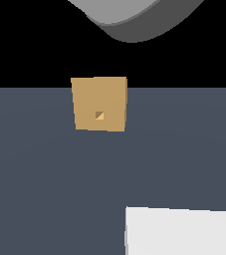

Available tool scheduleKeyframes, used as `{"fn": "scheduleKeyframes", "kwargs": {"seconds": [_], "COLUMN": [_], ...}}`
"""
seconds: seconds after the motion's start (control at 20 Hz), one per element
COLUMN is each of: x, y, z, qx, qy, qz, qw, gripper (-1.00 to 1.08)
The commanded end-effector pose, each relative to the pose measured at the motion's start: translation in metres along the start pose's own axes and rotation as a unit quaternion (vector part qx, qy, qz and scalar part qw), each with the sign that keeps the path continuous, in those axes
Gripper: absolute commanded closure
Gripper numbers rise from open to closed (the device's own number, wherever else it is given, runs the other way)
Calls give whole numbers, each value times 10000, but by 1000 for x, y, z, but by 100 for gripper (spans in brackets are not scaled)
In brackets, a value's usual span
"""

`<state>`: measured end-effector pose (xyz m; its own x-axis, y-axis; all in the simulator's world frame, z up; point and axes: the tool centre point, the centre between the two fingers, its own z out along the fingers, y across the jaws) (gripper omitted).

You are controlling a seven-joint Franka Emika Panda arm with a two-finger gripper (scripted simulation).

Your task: Insert the peg into the horizontal hole in a box.

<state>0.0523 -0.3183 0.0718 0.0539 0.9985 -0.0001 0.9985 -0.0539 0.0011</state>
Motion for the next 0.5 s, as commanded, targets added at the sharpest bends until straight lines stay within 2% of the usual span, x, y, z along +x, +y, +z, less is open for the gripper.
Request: {"fn": "scheduleKeyframes", "kwargs": {"seconds": [0.0,0.45], "x": [-9,-21], "y": [3,6], "z": [3,6], "qx": [0,5], "qy": [1,0], "qz": [3,16], "qw": [10000,10000], "gripper": [-92,-92]}}
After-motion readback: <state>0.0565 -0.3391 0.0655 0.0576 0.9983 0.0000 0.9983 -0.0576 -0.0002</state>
